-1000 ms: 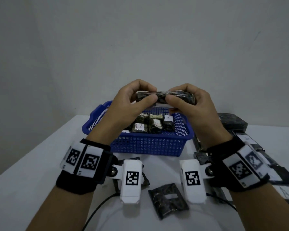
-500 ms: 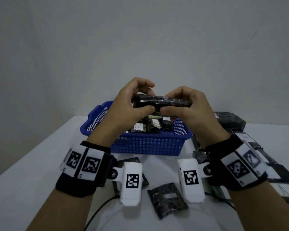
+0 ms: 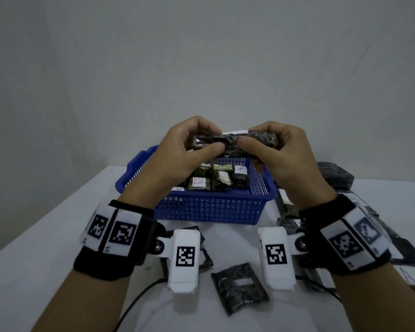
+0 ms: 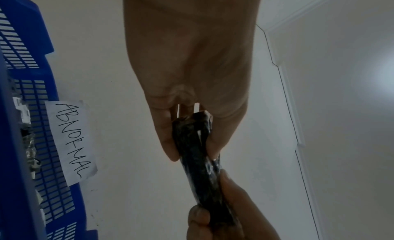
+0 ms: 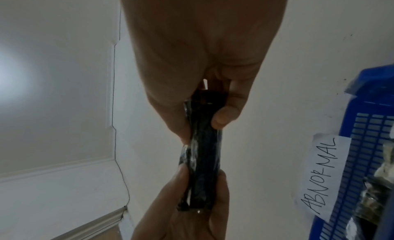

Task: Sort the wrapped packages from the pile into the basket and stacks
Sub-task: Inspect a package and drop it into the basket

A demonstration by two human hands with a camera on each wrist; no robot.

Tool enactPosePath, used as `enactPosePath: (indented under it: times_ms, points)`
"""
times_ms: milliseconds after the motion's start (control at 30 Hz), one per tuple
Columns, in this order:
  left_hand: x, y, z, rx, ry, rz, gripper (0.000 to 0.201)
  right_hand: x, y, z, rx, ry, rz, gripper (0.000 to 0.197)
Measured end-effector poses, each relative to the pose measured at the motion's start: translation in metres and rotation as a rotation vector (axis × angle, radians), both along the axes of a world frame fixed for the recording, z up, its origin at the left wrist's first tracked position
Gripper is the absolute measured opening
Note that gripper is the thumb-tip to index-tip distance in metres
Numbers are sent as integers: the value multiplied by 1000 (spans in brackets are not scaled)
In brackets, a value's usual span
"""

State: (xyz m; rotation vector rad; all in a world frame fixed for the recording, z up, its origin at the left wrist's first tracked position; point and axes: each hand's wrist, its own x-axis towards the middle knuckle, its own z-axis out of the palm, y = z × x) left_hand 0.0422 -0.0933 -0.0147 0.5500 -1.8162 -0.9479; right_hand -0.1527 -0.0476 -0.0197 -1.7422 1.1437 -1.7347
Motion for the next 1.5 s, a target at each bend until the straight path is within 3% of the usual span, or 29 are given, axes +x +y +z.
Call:
enactPosePath:
  times_ms: [167,267,367,433,600,733,900,1133,1300,1367,1433,1500]
  points:
    - [-4,-1,3,167,67,-60,20,-5,3,2,-65,86,39,32]
    - [-7,-5,-1,203,69,23,32,-5,1,0,21,64,31,40]
    - [-7,-7,-5,124,65,54,46,-2,-3,-1,192,-27,24,26]
    - [-5,-6,-4,71,65,73,50,0,-5,-3,206,-18,22,13]
    - [-7,-4,-2,-2,87,117,40,0,-8,-5,42,104,-107,16]
    - [-5,-6,-1,94,140,25,10,-2,-5,-4,20,86,-36,13]
    - [-1,-8,0,53,124,20,12,2,-1,-3,64,-22,62,9]
    - [-5,-5,-2,48,113,-1,12,1,-1,-2,-27,-62,-3,3]
    - [-4,-4,0,269,30,-166,10,-1,-5,-7,-29,-187,-162,38]
    - [-1,-6,-1,320,-7,-214,19,1,-8,-11,-5,-196,-226,40]
    - [0,-6,-2,334,-45,-217,21,3,-9,-11,37,-128,-189,35]
    - [-1,-4,-3,339,-67,-205,24,3,-7,-9,105,-12,-24,49]
